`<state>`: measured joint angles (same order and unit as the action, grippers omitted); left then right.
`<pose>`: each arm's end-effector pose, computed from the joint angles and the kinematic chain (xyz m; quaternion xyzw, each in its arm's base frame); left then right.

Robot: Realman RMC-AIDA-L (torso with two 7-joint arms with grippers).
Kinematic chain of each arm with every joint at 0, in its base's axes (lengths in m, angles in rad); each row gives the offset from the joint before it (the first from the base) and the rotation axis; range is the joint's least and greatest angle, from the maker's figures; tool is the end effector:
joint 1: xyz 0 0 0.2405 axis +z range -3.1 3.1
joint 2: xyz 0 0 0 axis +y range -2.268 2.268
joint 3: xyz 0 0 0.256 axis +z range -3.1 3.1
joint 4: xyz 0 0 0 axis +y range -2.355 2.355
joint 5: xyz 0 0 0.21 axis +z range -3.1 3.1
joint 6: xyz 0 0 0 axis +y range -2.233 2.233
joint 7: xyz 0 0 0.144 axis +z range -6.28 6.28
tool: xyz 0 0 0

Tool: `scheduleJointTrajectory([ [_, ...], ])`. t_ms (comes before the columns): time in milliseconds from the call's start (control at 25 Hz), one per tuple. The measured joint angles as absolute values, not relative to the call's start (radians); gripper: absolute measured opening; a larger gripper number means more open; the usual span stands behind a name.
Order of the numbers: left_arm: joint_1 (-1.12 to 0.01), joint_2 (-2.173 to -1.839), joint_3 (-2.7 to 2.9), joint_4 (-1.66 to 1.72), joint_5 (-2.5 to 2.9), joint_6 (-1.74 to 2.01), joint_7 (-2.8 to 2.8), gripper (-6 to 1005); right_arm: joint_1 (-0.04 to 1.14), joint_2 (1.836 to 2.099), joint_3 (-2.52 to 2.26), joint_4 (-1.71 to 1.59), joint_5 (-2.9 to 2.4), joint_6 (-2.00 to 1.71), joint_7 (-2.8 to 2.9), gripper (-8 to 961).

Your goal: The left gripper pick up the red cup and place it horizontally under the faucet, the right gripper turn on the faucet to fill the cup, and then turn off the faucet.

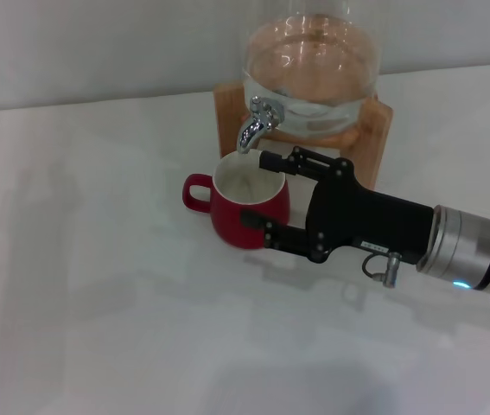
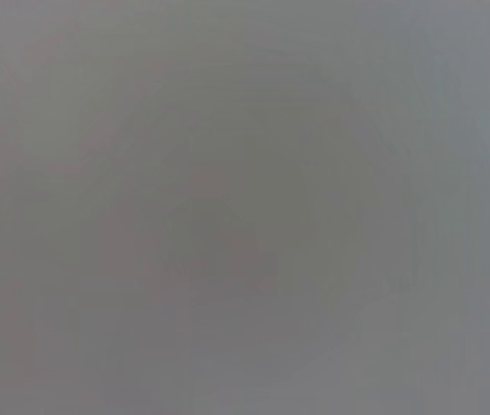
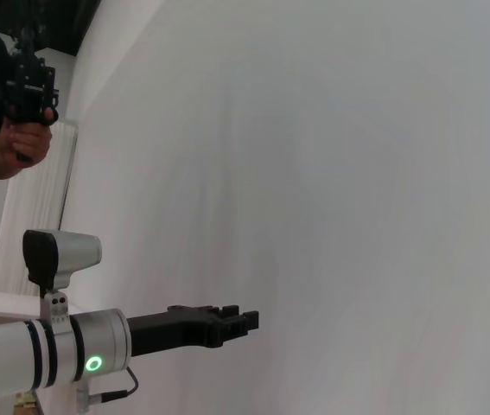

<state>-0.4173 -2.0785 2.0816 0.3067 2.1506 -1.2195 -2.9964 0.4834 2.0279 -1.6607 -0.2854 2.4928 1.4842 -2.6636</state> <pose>-0.3207 0.3448 0.0292 -0.5758 -0.1949 -0.2950 0.7372 0.2315 0.3066 -0.0438 -0.8772 -0.0148 0.4016 0.2629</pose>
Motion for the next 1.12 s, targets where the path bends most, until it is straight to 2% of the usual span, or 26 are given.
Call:
scheduleJointTrajectory([
  [1120, -0.417, -2.082, 2.090, 0.316, 2.155, -1.233, -2.999, 427, 0.496, 2.028, -1.705, -0.330, 2.502, 1.425, -2.663, 702],
])
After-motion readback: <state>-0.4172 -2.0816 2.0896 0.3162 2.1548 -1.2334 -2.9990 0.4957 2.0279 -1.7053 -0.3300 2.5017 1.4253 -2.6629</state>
